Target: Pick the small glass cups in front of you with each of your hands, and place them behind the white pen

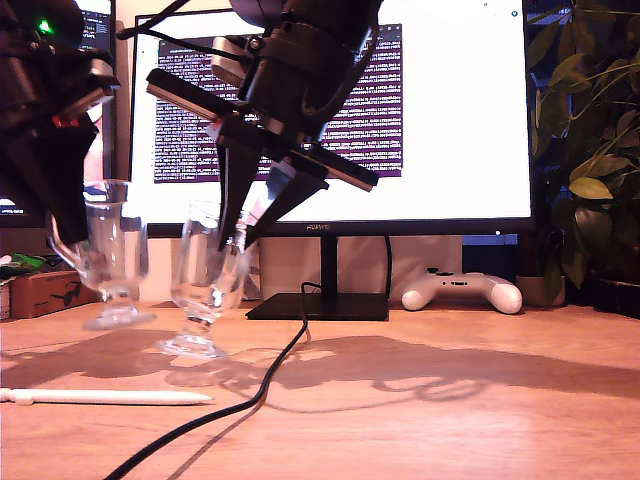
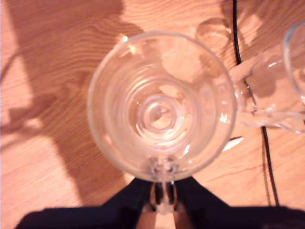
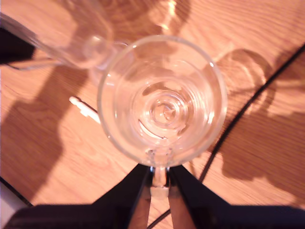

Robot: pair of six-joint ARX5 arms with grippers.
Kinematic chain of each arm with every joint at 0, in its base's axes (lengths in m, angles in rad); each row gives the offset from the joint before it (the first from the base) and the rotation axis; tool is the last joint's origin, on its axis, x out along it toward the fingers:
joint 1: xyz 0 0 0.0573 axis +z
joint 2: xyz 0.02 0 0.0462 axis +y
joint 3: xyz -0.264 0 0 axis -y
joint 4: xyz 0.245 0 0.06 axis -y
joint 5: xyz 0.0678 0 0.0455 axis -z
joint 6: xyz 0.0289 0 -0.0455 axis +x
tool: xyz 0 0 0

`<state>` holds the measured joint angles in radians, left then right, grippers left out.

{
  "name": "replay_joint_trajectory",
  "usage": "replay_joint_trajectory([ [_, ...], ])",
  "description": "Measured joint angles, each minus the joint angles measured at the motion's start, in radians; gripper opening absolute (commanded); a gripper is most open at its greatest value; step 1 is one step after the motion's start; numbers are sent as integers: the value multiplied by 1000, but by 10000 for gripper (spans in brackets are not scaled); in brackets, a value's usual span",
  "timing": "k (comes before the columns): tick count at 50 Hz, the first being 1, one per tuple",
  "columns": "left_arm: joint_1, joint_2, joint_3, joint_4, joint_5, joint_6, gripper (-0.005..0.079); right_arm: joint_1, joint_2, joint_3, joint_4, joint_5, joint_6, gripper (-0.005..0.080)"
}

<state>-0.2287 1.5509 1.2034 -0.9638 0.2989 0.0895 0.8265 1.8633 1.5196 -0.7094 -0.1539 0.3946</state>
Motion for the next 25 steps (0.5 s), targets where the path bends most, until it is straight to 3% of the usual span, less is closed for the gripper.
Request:
replay_joint_trajectory([
  [8,1,0,-62,9,-1,0,-24,0,0,0,6,0,0,-13],
  [25,-8,0,-63,74,-2,16,-24,2,46,2,15,-4,0,-13],
])
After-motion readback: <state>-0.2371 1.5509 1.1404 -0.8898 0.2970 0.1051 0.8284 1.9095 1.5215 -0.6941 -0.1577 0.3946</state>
